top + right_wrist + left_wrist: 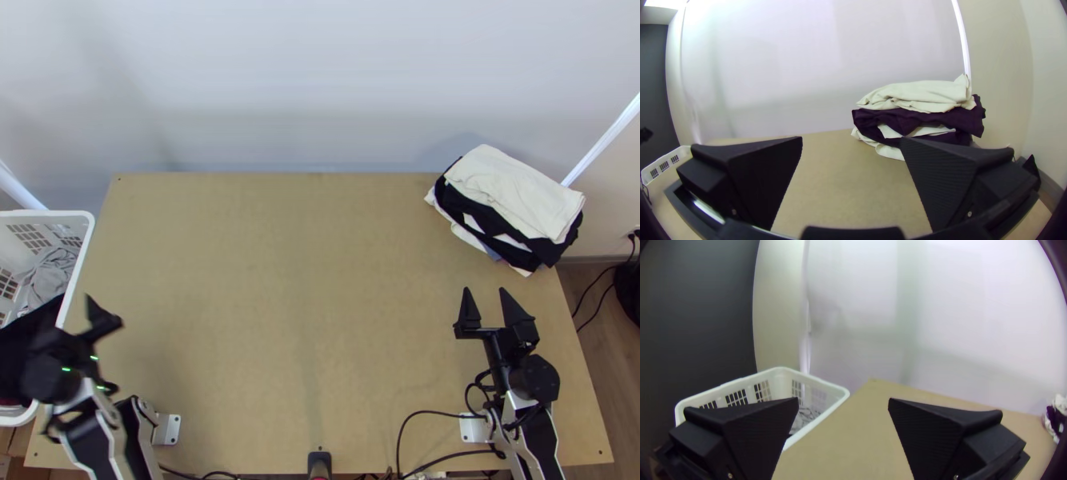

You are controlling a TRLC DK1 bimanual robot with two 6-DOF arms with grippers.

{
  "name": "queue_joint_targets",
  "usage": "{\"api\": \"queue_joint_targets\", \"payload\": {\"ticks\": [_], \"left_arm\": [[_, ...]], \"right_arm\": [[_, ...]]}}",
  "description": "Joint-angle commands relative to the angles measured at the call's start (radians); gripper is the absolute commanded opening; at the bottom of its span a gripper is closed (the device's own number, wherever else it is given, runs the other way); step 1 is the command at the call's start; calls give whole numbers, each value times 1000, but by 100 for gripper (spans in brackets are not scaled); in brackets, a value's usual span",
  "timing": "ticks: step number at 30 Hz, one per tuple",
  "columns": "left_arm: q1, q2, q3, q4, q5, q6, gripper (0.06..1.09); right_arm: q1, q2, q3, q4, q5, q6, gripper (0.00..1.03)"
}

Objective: Fold the t-shirt

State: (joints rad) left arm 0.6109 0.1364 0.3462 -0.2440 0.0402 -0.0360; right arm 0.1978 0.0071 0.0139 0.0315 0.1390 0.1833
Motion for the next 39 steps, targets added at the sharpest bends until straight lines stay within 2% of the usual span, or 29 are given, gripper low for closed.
{"api": "queue_joint_targets", "payload": {"ticks": [1, 8, 11, 12, 18, 24, 31, 35, 37, 39], "left_arm": [[10, 189, 220, 6, 3, -82, 104], [170, 717, 675, -164, 35, -146, 104], [296, 917, 818, -222, 176, -146, 104], [308, 990, 864, -250, 193, -146, 104], [371, 1433, 1182, -520, 198, -76, 104], [409, 1784, 1401, -689, 198, -41, 104], [429, 2014, 1442, -690, 194, -4, 103], [435, 2094, 1435, -633, 187, 16, 103], [440, 2123, 1421, -577, 187, 27, 97], [441, 2157, 1416, -534, 184, 39, 97]], "right_arm": [[2, -9, -9, -13, 2, 13, 99], [2, -9, -9, -13, 2, 15, 99], [2, -9, -9, -15, 2, 13, 99], [2, -9, -9, -13, 2, 13, 99], [2, -9, -9, -13, 2, 13, 99], [2, -9, -9, -13, 2, 13, 99], [2, -9, -9, -15, 2, 13, 99], [2, -9, -9, -15, 2, 13, 99], [2, -9, -9, -15, 2, 13, 99], [2, -9, -9, -13, 2, 13, 99]]}}
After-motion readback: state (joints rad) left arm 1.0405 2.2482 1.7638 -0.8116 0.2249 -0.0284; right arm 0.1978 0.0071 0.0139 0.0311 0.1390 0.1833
